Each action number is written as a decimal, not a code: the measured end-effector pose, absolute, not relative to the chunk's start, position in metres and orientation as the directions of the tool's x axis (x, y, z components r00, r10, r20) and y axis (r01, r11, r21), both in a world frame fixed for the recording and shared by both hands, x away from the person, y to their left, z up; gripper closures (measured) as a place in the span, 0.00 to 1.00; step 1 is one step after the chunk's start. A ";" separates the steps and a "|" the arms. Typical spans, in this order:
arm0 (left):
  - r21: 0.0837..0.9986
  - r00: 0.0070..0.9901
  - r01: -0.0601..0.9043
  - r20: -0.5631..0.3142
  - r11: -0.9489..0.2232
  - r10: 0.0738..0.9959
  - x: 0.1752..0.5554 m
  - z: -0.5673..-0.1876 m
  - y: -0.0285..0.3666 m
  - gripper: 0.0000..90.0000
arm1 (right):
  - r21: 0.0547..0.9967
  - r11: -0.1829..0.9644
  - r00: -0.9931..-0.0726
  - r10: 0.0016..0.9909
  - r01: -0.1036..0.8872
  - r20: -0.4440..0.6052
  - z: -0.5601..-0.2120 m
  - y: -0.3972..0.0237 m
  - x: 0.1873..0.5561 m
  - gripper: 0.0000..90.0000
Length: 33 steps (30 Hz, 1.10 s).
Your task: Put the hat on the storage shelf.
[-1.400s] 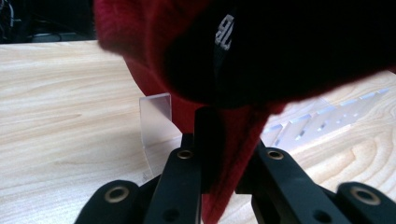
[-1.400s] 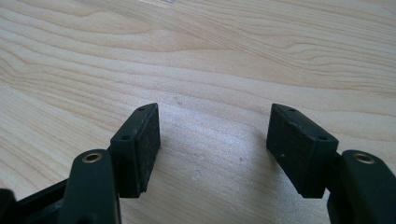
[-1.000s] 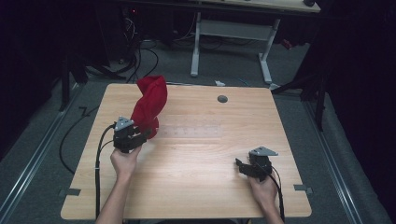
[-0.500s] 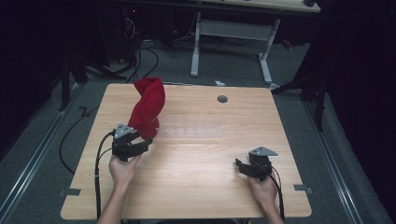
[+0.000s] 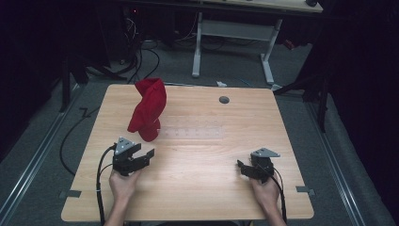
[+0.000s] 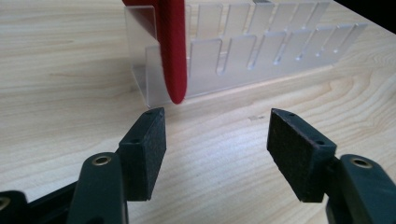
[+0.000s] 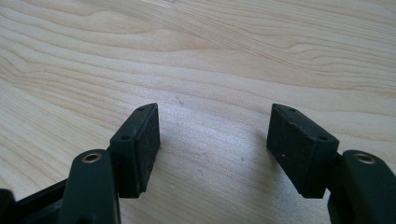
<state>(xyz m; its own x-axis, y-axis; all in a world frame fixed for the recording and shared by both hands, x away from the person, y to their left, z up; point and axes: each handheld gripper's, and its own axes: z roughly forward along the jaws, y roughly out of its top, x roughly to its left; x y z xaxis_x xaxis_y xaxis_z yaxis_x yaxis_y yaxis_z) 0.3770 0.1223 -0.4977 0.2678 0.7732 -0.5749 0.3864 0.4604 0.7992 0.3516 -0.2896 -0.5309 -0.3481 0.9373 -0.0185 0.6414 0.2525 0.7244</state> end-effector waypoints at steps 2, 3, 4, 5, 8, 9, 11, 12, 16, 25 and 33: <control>0.795 0.270 0.403 -0.576 0.453 0.772 0.375 -0.500 0.119 0.42 | 0.724 0.253 -0.349 0.937 0.641 -0.019 -0.531 -0.290 0.352 0.39; 0.797 0.275 0.410 -0.572 0.444 0.773 0.374 -0.501 0.118 0.42 | 0.724 0.253 -0.349 0.937 0.641 -0.019 -0.531 -0.290 0.352 0.39; 0.797 0.278 0.414 -0.571 0.439 0.773 0.374 -0.502 0.116 0.42 | 0.724 0.253 -0.349 0.937 0.641 -0.019 -0.531 -0.290 0.352 0.39; 0.798 0.281 0.421 -0.567 0.432 0.774 0.373 -0.504 0.114 0.42 | 0.724 0.253 -0.349 0.937 0.641 -0.019 -0.531 -0.290 0.352 0.39; 0.798 0.285 0.439 -0.559 0.412 0.779 0.372 -0.509 0.109 0.42 | 0.724 0.253 -0.349 0.937 0.641 -0.018 -0.531 -0.289 0.352 0.39; 0.802 0.287 0.442 -0.551 0.402 0.783 0.372 -0.510 0.107 0.42 | 0.724 0.253 -0.349 0.937 0.641 -0.018 -0.531 -0.289 0.352 0.39; 0.797 0.287 0.454 -0.554 0.398 0.782 0.370 -0.514 0.103 0.42 | 0.724 0.255 -0.350 0.936 0.640 -0.020 -0.531 -0.290 0.352 0.39; 0.795 0.287 0.459 -0.555 0.397 0.780 0.370 -0.515 0.101 0.43 | 0.724 0.255 -0.350 0.936 0.641 -0.020 -0.531 -0.290 0.352 0.39; 0.800 0.292 0.466 -0.541 0.377 0.789 0.368 -0.521 0.093 0.43 | 0.724 0.255 -0.351 0.936 0.641 -0.019 -0.531 -0.289 0.351 0.39; 0.834 0.312 0.480 -0.451 0.271 0.836 0.366 -0.537 0.077 0.43 | 0.724 0.256 -0.353 0.935 0.640 -0.018 -0.531 -0.289 0.351 0.39; 0.854 0.339 0.473 -0.402 0.216 0.850 0.364 -0.546 0.069 0.38 | 0.725 0.256 -0.353 0.935 0.640 -0.018 -0.531 -0.289 0.351 0.39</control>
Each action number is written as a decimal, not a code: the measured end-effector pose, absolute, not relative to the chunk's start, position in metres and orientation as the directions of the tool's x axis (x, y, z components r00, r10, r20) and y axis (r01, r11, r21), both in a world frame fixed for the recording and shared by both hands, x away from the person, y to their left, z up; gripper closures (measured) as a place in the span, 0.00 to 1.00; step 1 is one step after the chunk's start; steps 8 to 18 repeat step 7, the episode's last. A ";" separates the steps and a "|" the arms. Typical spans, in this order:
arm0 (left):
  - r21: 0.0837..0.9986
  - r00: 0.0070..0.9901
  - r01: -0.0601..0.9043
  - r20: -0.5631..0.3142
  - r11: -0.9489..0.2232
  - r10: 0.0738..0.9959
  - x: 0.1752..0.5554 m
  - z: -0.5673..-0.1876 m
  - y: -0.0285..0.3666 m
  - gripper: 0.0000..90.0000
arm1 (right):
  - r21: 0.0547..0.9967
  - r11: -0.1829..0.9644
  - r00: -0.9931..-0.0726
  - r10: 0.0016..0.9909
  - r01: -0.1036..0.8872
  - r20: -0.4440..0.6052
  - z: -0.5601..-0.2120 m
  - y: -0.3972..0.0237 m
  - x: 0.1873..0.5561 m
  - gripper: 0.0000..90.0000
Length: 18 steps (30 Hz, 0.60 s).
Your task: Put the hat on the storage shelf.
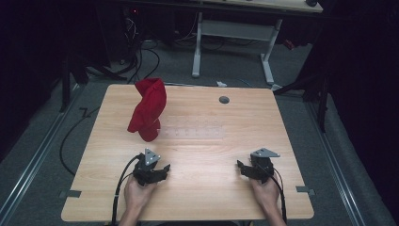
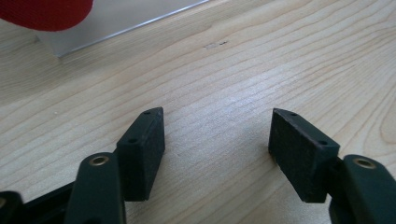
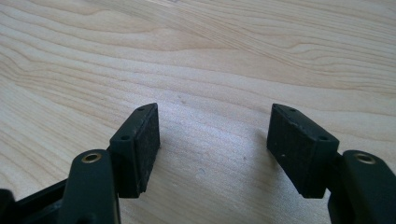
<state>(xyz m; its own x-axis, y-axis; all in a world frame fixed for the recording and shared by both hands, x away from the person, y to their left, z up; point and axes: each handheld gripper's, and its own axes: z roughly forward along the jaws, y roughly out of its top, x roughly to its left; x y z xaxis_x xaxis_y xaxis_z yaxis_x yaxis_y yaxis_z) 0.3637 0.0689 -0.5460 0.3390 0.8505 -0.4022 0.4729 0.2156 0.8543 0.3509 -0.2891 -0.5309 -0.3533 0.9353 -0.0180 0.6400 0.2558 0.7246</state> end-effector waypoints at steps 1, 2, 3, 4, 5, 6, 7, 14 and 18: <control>0.854 0.341 0.474 -0.402 0.213 0.850 0.364 -0.546 0.069 0.37 | 0.725 0.256 -0.353 0.935 0.640 -0.018 -0.531 -0.289 0.351 0.39; 0.854 0.342 0.475 -0.403 0.214 0.849 0.364 -0.546 0.069 0.36 | 0.724 0.256 -0.354 0.935 0.640 -0.018 -0.531 -0.289 0.351 0.39; 0.854 0.343 0.475 -0.403 0.213 0.849 0.364 -0.546 0.069 0.36 | 0.725 0.256 -0.354 0.935 0.640 -0.018 -0.531 -0.289 0.351 0.39; 0.854 0.343 0.476 -0.402 0.212 0.849 0.364 -0.546 0.069 0.36 | 0.725 0.256 -0.354 0.935 0.640 -0.018 -0.531 -0.289 0.351 0.39; 0.854 0.343 0.476 -0.403 0.213 0.848 0.364 -0.546 0.069 0.36 | 0.724 0.256 -0.353 0.935 0.640 -0.018 -0.531 -0.289 0.351 0.39; 0.853 0.343 0.476 -0.404 0.214 0.848 0.364 -0.546 0.069 0.36 | 0.724 0.255 -0.353 0.935 0.640 -0.018 -0.531 -0.289 0.351 0.39; 0.853 0.338 0.475 -0.402 0.215 0.851 0.364 -0.546 0.069 0.36 | 0.724 0.255 -0.353 0.935 0.640 -0.017 -0.531 -0.289 0.351 0.39; 0.853 0.338 0.475 -0.402 0.215 0.851 0.364 -0.546 0.069 0.36 | 0.724 0.255 -0.353 0.935 0.640 -0.017 -0.531 -0.289 0.351 0.39; 0.853 0.338 0.475 -0.402 0.215 0.851 0.364 -0.546 0.069 0.36 | 0.724 0.255 -0.353 0.935 0.640 -0.017 -0.531 -0.289 0.351 0.39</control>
